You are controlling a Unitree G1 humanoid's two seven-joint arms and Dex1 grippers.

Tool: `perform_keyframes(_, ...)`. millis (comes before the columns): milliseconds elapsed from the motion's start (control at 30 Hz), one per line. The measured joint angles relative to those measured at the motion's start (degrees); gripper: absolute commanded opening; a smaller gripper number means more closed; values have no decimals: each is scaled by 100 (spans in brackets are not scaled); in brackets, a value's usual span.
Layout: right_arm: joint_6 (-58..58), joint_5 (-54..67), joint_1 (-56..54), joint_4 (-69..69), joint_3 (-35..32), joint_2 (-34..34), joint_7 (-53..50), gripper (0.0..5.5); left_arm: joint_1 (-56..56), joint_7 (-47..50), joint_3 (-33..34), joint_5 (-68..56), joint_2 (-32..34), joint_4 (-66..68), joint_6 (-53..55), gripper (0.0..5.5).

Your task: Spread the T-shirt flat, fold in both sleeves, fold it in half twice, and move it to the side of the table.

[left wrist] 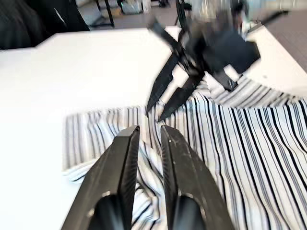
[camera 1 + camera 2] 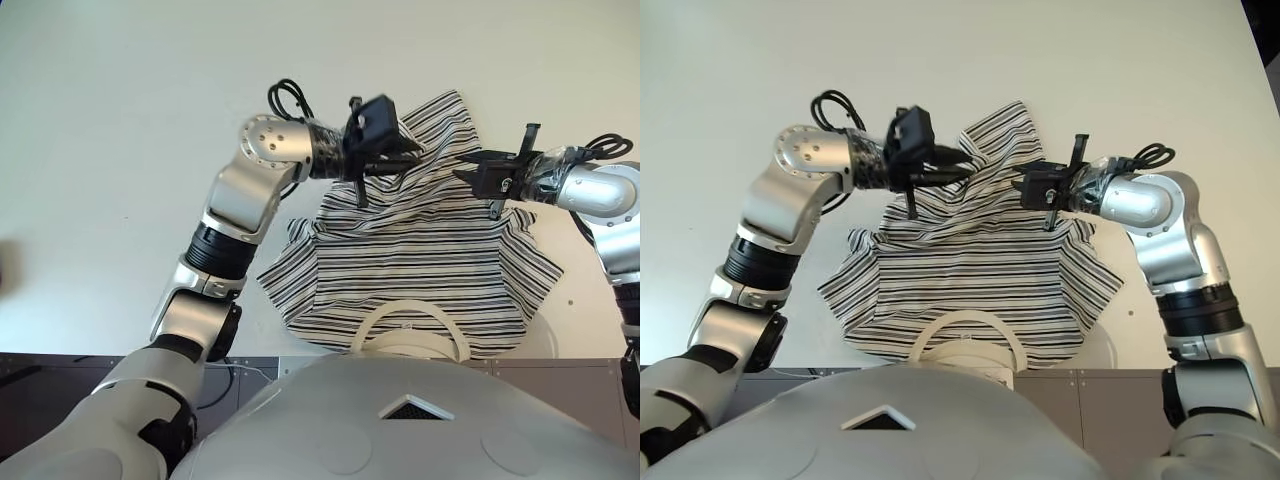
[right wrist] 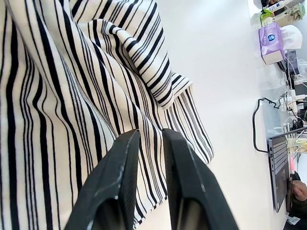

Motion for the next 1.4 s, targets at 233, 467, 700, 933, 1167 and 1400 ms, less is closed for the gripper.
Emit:
perform_keyframes(233, -20, -10, 23, 42, 21, 23, -4, 90, -61, 956, -504, 1979, 1353, 3019, -3484, 126)
perform_keyframes(467, -140, -12, -63, 122, 65, 21, 42, 90, -592, 1300, -795, 2288, 835, 4625, -5306, 205)
perform_keyframes(700, -182, -70, -102, 217, 149, 43, 27, 90, -1052, 1194, -949, 2285, 275, 5661, -6059, 205)
perform_keyframes(933, -229, -134, -215, 260, 238, 119, -20, 90, -1199, 1215, -798, 2218, -152, 6242, -6511, 205)
perform_keyframes(1167, -241, -225, -204, 287, 248, 152, -140, 90, -1008, 1446, -426, 1485, -626, 4955, -7044, 205)
perform_keyframes(1400, -245, -249, 37, 261, 245, 150, -255, 90, -143, 930, -336, 882, -191, 3103, -6295, 205)
